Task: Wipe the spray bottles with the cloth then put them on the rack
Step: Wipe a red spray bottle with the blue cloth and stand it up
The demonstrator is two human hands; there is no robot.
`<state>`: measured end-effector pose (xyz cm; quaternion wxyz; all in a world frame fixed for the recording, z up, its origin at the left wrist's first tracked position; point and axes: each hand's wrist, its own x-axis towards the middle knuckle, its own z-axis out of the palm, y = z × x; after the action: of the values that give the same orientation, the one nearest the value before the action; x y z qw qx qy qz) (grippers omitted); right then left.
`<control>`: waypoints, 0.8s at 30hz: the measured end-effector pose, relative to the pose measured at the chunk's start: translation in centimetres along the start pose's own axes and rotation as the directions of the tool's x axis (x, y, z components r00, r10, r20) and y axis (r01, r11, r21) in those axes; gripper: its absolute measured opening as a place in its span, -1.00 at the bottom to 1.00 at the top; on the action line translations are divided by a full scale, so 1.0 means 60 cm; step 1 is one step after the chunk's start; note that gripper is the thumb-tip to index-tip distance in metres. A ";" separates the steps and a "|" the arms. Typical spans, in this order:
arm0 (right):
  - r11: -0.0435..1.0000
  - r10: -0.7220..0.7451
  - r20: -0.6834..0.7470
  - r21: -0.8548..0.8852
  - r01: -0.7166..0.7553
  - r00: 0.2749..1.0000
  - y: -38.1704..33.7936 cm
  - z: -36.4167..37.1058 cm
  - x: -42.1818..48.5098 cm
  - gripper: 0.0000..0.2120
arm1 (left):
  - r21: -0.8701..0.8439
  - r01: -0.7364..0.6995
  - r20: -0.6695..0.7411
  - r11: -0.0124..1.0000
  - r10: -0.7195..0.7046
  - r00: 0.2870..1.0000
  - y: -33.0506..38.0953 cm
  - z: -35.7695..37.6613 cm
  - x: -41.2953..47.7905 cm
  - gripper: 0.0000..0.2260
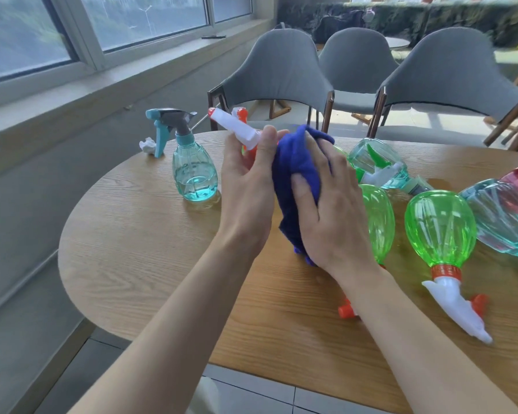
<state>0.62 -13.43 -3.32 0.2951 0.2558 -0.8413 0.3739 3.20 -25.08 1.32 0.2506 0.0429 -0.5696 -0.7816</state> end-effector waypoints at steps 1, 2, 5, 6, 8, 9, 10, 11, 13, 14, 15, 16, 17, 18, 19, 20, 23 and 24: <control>0.994 0.074 -0.024 0.081 -0.072 0.997 -0.001 0.001 0.003 -0.46 | 0.024 -0.010 0.002 1.000 0.010 1.000 -0.002 0.002 -0.001 -0.71; 0.979 0.145 -0.043 0.154 -0.137 0.989 -0.004 0.002 0.007 -0.47 | 0.040 -0.020 0.000 0.999 0.020 1.000 -0.005 0.003 -0.002 -0.73; 0.962 0.227 -0.053 0.165 -0.216 0.972 -0.016 0.005 0.011 -0.49 | 0.034 -0.016 -0.044 0.999 0.018 0.999 -0.012 0.011 -0.005 -0.76; 0.982 0.177 -0.050 0.078 -0.173 0.983 -0.020 0.006 0.009 -0.49 | 0.025 -0.014 -0.056 1.000 0.016 0.998 -0.014 0.012 -0.006 -0.77; 0.994 0.021 -0.008 -0.110 -0.022 1.000 -0.018 0.009 0.003 -0.46 | 0.012 -0.011 -0.079 1.000 0.012 0.997 -0.017 0.012 -0.005 -0.77; 0.989 -0.029 0.022 -0.142 0.032 0.999 -0.013 0.011 0.001 -0.45 | 0.017 -0.012 -0.094 1.000 0.013 0.995 -0.018 0.012 -0.004 -0.76; 0.990 -0.047 0.050 -0.129 0.053 0.998 -0.008 0.011 0.001 -0.44 | 0.024 -0.015 -0.108 1.000 0.018 0.994 -0.020 0.011 -0.003 -0.77; 0.995 -0.040 0.070 -0.093 0.046 0.997 -0.003 0.012 0.000 -0.44 | 0.032 -0.016 -0.122 0.999 0.020 0.992 -0.022 0.010 -0.004 -0.78; 1.000 0.013 0.088 -0.005 -0.013 0.996 0.002 0.013 -0.002 -0.46 | 0.040 -0.007 -0.147 0.999 0.013 0.989 -0.023 0.010 -0.005 -0.82; 0.998 0.046 0.080 0.044 -0.050 0.996 0.002 0.012 -0.002 -0.48 | 0.042 0.000 -0.161 0.999 0.007 0.987 -0.024 0.010 -0.006 -0.83; 0.989 0.090 0.062 0.110 -0.097 0.994 0.002 0.012 -0.002 -0.53 | 0.041 0.000 -0.174 0.999 0.007 0.985 -0.024 0.011 -0.006 -0.83; 0.970 0.156 0.047 0.184 -0.162 0.987 0.001 0.008 0.000 -0.62 | 0.040 -0.002 -0.185 0.999 0.010 0.983 -0.022 0.013 -0.007 -0.83; 0.935 0.237 0.042 0.262 -0.240 0.971 0.001 0.004 0.004 -0.73 | 0.035 -0.005 -0.197 0.999 0.011 0.980 -0.021 0.015 -0.009 -0.82; 0.893 0.311 0.054 0.327 -0.311 0.949 -0.001 0.001 0.007 -0.83 | 0.029 -0.006 -0.210 1.000 0.012 0.978 -0.020 0.016 -0.010 -0.81; 0.870 0.346 0.061 0.353 -0.345 0.936 -0.003 -0.001 0.009 -0.87 | 0.022 -0.008 -0.224 1.000 0.013 0.975 -0.019 0.017 -0.012 -0.80; 0.882 0.337 0.054 0.331 -0.335 0.940 -0.006 -0.002 0.008 -0.88 | 0.012 -0.009 -0.239 1.000 0.012 0.971 -0.019 0.017 -0.013 -0.79; 0.994 0.096 0.058 0.054 -0.099 0.994 -0.014 0.009 -0.008 -0.52 | -0.049 0.006 -0.299 0.999 -0.021 0.954 -0.019 0.019 -0.013 -0.78; 0.999 0.019 0.099 -0.041 -0.015 0.995 -0.014 0.013 -0.012 -0.39 | -0.062 0.006 -0.320 0.998 -0.026 0.947 -0.019 0.019 -0.013 -0.78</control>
<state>1.40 -14.35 -3.82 0.2547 0.2610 -0.8644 0.3461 3.06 -23.49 0.54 0.3346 0.1664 -0.4971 -0.7831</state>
